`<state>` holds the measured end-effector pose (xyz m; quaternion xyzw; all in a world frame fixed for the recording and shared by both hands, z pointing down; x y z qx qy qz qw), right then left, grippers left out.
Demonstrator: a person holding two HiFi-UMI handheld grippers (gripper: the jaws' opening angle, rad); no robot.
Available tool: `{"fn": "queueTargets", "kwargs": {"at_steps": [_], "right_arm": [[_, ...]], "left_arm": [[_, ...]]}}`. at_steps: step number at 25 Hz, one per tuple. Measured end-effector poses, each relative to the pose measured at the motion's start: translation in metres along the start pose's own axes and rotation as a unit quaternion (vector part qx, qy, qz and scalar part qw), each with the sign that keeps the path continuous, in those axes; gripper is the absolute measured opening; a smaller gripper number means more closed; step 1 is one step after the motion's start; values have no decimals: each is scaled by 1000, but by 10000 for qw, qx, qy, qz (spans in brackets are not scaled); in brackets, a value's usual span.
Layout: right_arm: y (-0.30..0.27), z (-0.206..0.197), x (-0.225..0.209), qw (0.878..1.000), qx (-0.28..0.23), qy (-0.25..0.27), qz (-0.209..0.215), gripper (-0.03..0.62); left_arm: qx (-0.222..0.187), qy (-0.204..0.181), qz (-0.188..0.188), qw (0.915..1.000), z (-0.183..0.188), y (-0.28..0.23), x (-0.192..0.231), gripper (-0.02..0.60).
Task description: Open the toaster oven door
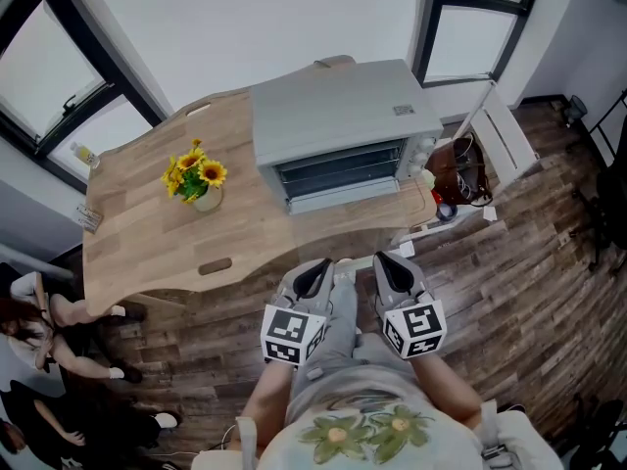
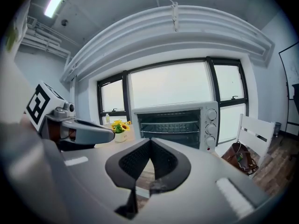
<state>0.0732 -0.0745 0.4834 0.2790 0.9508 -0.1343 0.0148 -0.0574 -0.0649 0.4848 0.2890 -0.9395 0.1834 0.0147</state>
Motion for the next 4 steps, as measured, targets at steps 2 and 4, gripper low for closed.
{"fn": "queueTargets", "kwargs": {"at_steps": [2, 4], "right_arm": [[1, 0, 1, 10000, 6, 12, 4, -3], [1, 0, 1, 10000, 20, 14, 7, -2]], "left_arm": [[-5, -3, 2, 10000, 0, 1, 0, 3], [-3, -1, 2, 10000, 0, 1, -1, 3]]}}
Point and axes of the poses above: the fingertips, and each gripper's own axes: y backward along the fingers, x to its left, z out of its top, the point moved 4 cm from there along y, backward along the fingers, and after that the axes turned 1 degree about y, right-handed, at the moved point
